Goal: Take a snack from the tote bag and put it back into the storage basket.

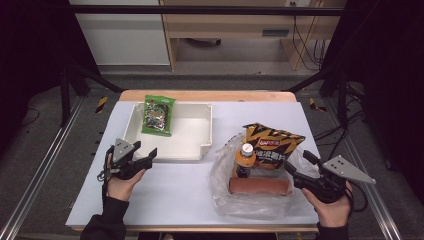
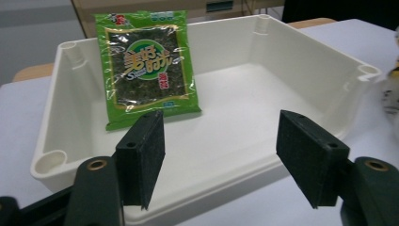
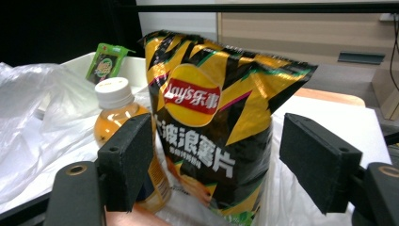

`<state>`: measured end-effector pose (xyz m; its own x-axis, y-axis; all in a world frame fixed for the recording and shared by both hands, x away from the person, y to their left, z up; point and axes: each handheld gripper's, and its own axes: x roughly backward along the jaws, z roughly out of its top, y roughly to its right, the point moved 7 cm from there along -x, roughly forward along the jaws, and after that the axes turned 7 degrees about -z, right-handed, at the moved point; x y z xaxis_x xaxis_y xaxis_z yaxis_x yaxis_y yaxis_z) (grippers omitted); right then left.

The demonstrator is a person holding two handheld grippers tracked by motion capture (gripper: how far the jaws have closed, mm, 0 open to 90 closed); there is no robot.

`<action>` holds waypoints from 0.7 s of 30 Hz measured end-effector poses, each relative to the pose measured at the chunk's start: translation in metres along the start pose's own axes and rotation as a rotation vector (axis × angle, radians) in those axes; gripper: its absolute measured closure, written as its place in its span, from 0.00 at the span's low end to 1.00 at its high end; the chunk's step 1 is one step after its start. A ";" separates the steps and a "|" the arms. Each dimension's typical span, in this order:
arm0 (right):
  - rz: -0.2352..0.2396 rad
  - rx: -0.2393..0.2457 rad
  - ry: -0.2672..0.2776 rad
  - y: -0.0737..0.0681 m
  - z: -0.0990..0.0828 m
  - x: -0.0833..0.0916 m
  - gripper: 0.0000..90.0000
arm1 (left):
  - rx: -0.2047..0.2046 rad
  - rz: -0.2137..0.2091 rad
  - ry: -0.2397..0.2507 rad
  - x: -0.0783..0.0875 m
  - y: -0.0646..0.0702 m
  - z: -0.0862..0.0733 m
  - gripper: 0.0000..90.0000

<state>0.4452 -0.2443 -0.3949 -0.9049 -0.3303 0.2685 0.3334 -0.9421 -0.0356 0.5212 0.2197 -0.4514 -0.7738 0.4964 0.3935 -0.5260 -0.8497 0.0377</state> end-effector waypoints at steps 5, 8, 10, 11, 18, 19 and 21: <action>-0.010 0.007 0.000 0.003 0.005 -0.006 0.29 | -0.011 -0.035 0.004 0.010 0.006 -0.006 0.31; -0.024 0.010 -0.001 0.006 0.007 -0.011 0.28 | -0.012 -0.050 0.012 0.011 0.010 -0.008 0.33; -0.030 0.002 -0.009 0.009 0.007 -0.017 0.27 | -0.013 -0.061 0.017 0.012 0.011 -0.009 0.35; -0.032 -0.003 -0.010 0.011 0.007 -0.020 0.26 | -0.017 -0.068 0.019 0.013 0.013 -0.009 0.36; -0.037 -0.016 -0.043 0.016 0.005 -0.042 0.25 | 0.009 -0.117 0.038 0.013 0.019 -0.013 0.40; -0.038 -0.017 -0.048 0.016 0.005 -0.044 0.25 | 0.008 -0.118 0.038 0.013 0.019 -0.013 0.40; -0.038 -0.018 -0.052 0.016 0.004 -0.046 0.25 | 0.003 -0.120 0.038 0.012 0.019 -0.013 0.41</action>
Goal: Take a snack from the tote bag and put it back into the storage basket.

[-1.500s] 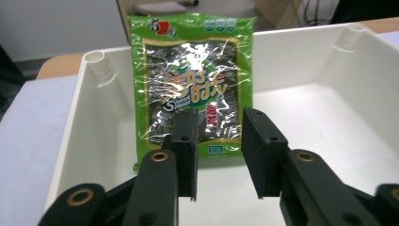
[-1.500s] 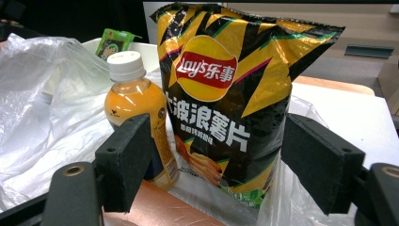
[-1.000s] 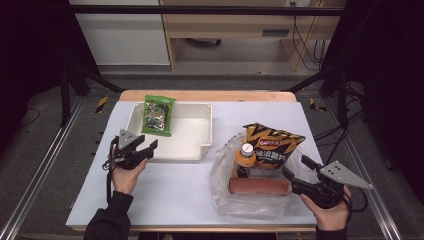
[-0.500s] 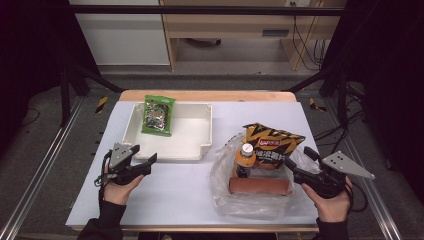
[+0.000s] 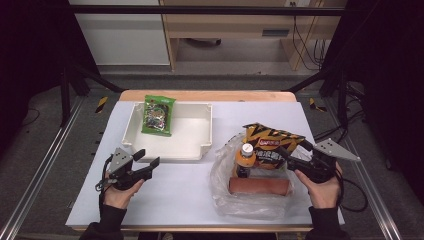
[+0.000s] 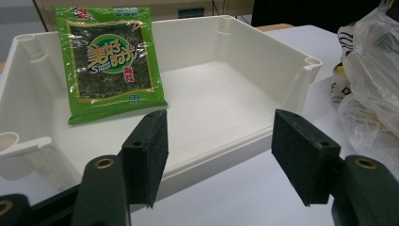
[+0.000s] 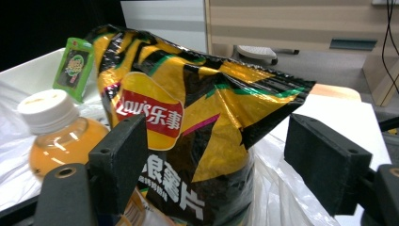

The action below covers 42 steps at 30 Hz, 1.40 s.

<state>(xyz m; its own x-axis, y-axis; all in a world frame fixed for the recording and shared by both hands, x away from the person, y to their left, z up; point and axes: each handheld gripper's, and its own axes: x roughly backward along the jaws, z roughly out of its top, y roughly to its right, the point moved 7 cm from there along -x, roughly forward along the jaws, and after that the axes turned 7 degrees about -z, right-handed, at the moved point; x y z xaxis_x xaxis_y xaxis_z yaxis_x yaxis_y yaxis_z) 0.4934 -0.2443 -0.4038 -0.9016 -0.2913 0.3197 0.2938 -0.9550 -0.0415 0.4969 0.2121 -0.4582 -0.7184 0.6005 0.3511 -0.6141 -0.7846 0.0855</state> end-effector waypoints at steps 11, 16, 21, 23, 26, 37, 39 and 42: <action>0.014 -0.012 -0.027 0.004 -0.006 -0.024 0.40 | -0.009 -0.019 -0.023 -0.003 0.007 -0.002 0.35; 0.035 -0.013 -0.034 0.004 -0.005 -0.030 0.53 | -0.017 -0.020 -0.050 -0.006 0.010 -0.004 0.33; 0.066 -0.019 -0.038 0.003 -0.005 -0.030 0.72 | -0.013 -0.019 -0.062 -0.008 0.010 -0.006 0.34; 0.078 -0.019 -0.039 0.003 -0.005 -0.030 0.79 | -0.014 -0.022 -0.069 -0.009 0.011 -0.007 0.33; 0.094 -0.021 -0.042 0.002 -0.006 -0.029 0.88 | -0.013 -0.022 -0.070 -0.010 0.012 -0.007 0.34; 0.156 -0.027 -0.004 -0.003 0.004 -0.016 0.95 | -0.016 -0.024 -0.056 -0.006 0.013 -0.003 0.34; 0.167 -0.032 0.017 -0.004 0.010 -0.011 0.95 | -0.018 -0.029 -0.051 -0.005 0.015 -0.001 0.34; 0.176 -0.038 0.051 -0.005 0.019 -0.002 0.95 | -0.021 -0.031 -0.048 -0.005 0.016 0.000 0.33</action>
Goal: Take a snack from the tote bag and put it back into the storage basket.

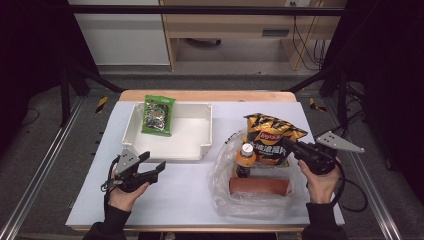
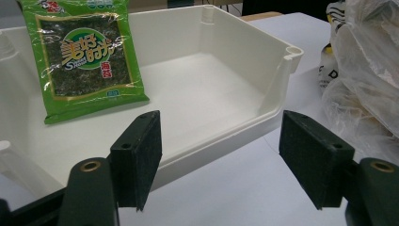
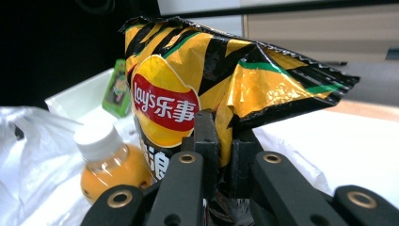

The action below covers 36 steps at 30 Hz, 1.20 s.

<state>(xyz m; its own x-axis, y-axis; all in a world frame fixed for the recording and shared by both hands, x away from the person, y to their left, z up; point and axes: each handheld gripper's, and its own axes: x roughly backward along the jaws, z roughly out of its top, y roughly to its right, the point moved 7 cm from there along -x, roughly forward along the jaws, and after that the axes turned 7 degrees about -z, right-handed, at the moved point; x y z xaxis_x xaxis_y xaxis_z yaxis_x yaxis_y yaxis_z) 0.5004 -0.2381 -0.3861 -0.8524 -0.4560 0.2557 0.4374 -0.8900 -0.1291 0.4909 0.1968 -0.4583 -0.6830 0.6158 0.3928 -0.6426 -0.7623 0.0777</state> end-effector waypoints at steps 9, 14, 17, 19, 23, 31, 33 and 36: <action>-0.004 0.012 0.062 -0.005 0.024 0.021 0.95 | -0.007 -0.007 0.005 0.002 0.003 0.004 0.33; 0.002 0.009 0.089 -0.006 0.041 0.030 0.95 | -0.008 -0.008 0.008 0.004 0.004 0.005 0.33; 0.013 -0.012 0.112 -0.006 0.049 0.035 0.95 | -0.012 -0.008 0.010 0.005 0.005 0.006 0.33; 0.014 -0.010 0.125 -0.005 0.053 0.037 0.95 | -0.013 -0.009 0.006 0.004 0.005 0.006 0.33; 0.013 -0.021 0.139 -0.006 0.059 0.038 0.95 | -0.016 -0.012 0.000 0.003 0.006 0.005 0.32; 0.034 -0.025 0.175 -0.011 0.079 0.041 0.96 | -0.016 -0.017 0.006 0.004 0.007 0.007 0.32; 0.040 -0.024 0.180 -0.013 0.083 0.042 0.96 | -0.019 -0.017 0.005 0.004 0.007 0.007 0.32; 0.046 -0.018 0.184 -0.016 0.086 0.042 0.96 | -0.019 -0.018 0.005 0.004 0.008 0.007 0.32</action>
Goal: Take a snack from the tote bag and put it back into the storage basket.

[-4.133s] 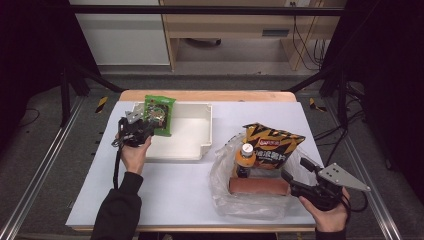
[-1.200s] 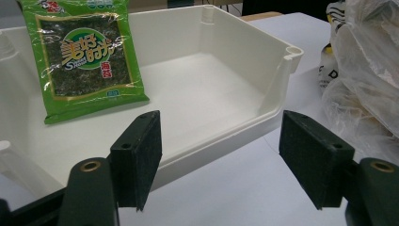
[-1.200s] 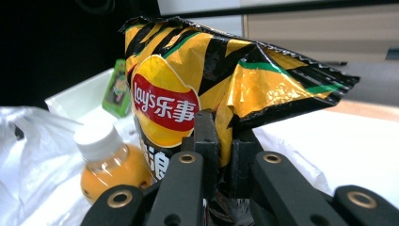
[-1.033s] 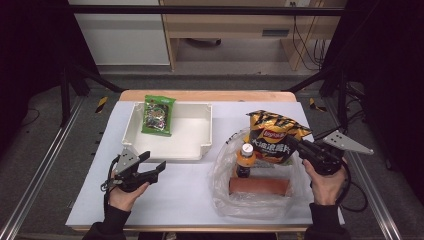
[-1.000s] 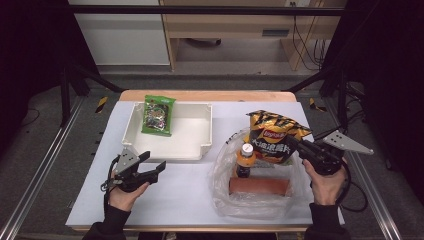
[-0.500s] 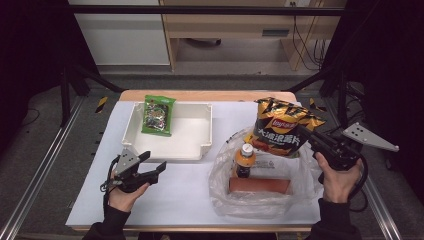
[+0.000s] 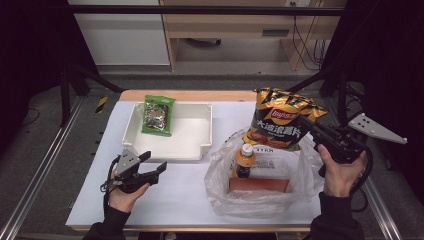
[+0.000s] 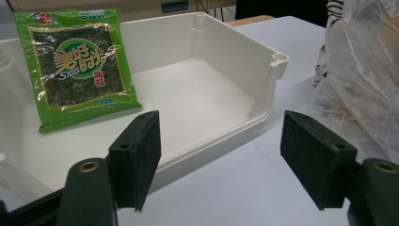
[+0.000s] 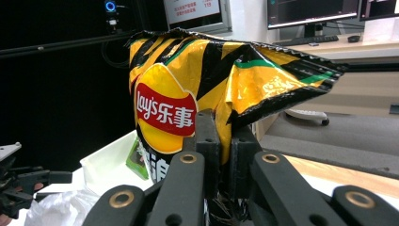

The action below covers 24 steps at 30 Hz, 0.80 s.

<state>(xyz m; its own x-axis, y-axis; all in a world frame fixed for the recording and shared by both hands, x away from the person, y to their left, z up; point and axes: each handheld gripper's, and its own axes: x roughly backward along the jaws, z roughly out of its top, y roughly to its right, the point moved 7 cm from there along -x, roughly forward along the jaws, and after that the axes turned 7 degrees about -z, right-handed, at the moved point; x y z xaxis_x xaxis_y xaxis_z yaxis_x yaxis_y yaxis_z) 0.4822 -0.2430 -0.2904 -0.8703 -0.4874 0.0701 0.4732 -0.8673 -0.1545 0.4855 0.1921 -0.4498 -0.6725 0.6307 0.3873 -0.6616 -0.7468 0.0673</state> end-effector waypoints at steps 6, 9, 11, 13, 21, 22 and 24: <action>0.022 0.012 0.022 -0.012 0.014 -0.004 0.96 | 0.000 -0.001 0.015 0.004 0.001 0.004 0.32; 0.027 0.021 0.031 -0.016 0.021 -0.005 0.96 | -0.001 0.000 0.021 0.005 0.000 0.006 0.32; 0.033 0.027 0.040 -0.022 0.026 -0.006 0.96 | 0.004 0.000 0.032 0.008 0.000 0.009 0.32; 0.045 0.041 0.042 -0.031 0.032 -0.009 0.96 | 0.001 0.002 0.047 0.013 -0.001 0.013 0.32; 0.119 0.063 0.043 -0.070 0.038 -0.027 0.96 | 0.007 0.002 0.105 0.028 -0.002 0.029 0.32; 0.132 0.067 0.041 -0.076 0.037 -0.030 0.96 | 0.007 0.002 0.112 0.030 -0.002 0.031 0.32; 0.142 0.072 0.038 -0.082 0.036 -0.033 0.96 | 0.006 0.002 0.118 0.032 -0.002 0.033 0.32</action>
<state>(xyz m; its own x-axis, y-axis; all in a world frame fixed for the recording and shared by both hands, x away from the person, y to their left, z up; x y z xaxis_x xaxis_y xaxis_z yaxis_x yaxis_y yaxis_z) 0.4771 -0.1597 -0.2441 -0.7977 -0.6028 0.0151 0.5994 -0.7955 -0.0887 0.4767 0.2064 -0.4071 -0.7086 0.6493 0.2762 -0.6583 -0.7493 0.0726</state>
